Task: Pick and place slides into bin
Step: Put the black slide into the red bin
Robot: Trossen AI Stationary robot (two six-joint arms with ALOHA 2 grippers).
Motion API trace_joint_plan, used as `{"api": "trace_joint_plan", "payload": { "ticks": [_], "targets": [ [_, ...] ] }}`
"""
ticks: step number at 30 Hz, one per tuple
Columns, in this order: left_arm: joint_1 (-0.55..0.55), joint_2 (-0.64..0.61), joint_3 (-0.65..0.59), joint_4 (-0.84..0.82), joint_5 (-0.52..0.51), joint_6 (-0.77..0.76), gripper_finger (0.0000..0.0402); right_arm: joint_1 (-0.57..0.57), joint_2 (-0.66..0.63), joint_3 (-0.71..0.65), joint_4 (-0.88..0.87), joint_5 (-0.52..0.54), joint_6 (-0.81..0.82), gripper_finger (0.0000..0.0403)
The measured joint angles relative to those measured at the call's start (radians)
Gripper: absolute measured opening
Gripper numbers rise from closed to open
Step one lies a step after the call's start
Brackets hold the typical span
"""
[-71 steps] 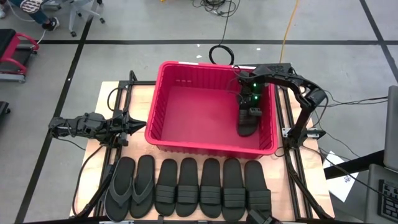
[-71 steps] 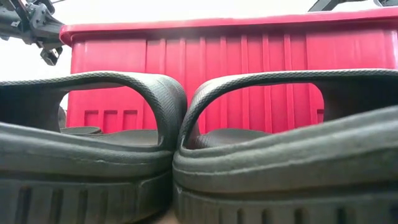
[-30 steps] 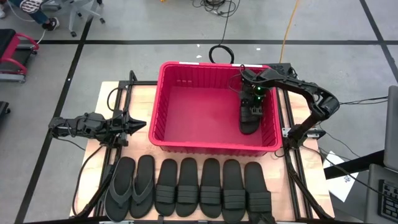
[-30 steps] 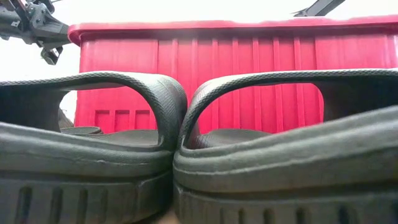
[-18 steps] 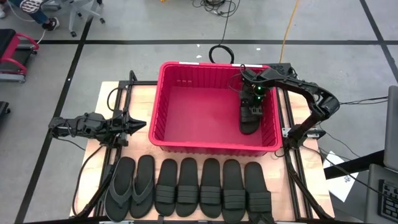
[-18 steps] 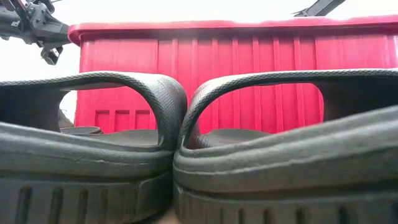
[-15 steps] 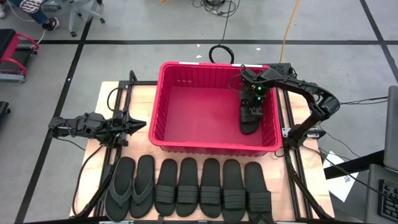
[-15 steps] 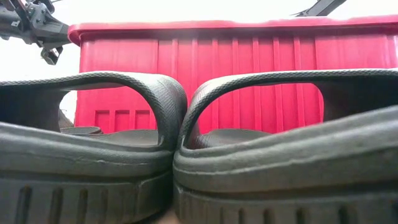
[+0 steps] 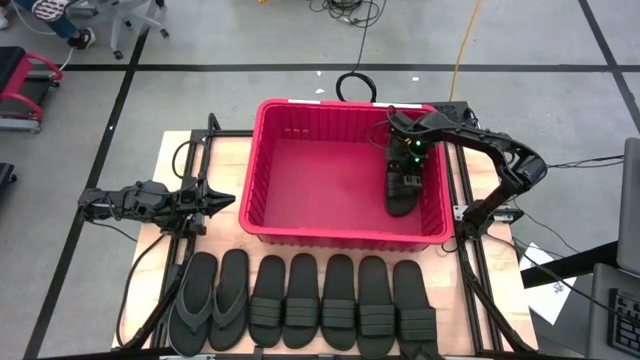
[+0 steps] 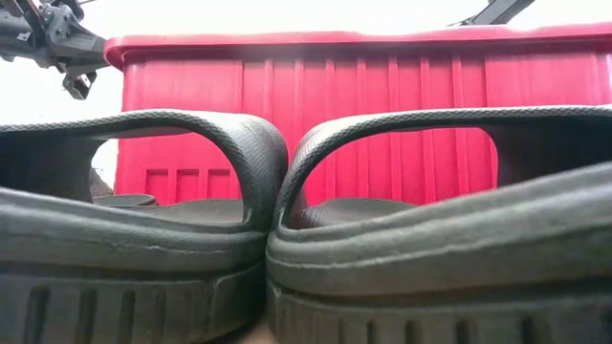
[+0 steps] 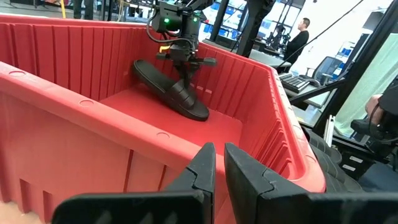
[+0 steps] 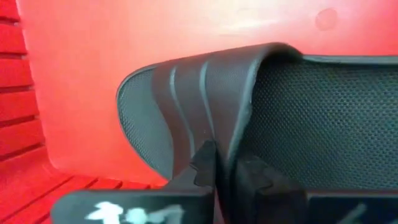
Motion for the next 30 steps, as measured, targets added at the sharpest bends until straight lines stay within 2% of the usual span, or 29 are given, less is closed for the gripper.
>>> {"api": "trace_joint_plan", "payload": {
  "ticks": [5, 9, 11, 13, 25, 30],
  "targets": [
    [0.0, 0.0, 0.0, 0.0, 0.0, 0.0, 0.0031, 0.0, 0.002, 0.033, -0.135, -0.052, -0.035, 0.0006],
    [0.0, 0.0, 0.0, 0.0, 0.0, 0.002, 0.0031, 0.008, 0.002, 0.06, -0.196, -0.06, -0.038, 0.0006],
    [0.0, 0.0, 0.0, 0.0, 0.0, 0.002, 0.0031, 0.015, 0.002, 0.068, -0.218, -0.099, -0.039, 0.0005],
    [0.0, 0.0, 0.0, 0.0, 0.0, 0.002, 0.0031, 0.023, 0.001, 0.067, -0.224, -0.137, -0.043, 0.0005],
    [0.0, 0.0, 0.0, -0.007, 0.0, 0.002, 0.0031, 0.039, 0.002, 0.065, -0.23, -0.212, -0.025, 0.0003],
    [0.0, 0.0, 0.0, -0.007, 0.0, 0.008, 0.0031, 0.039, 0.002, 0.107, -0.252, -0.312, -0.033, 0.0003]
  ]
}}
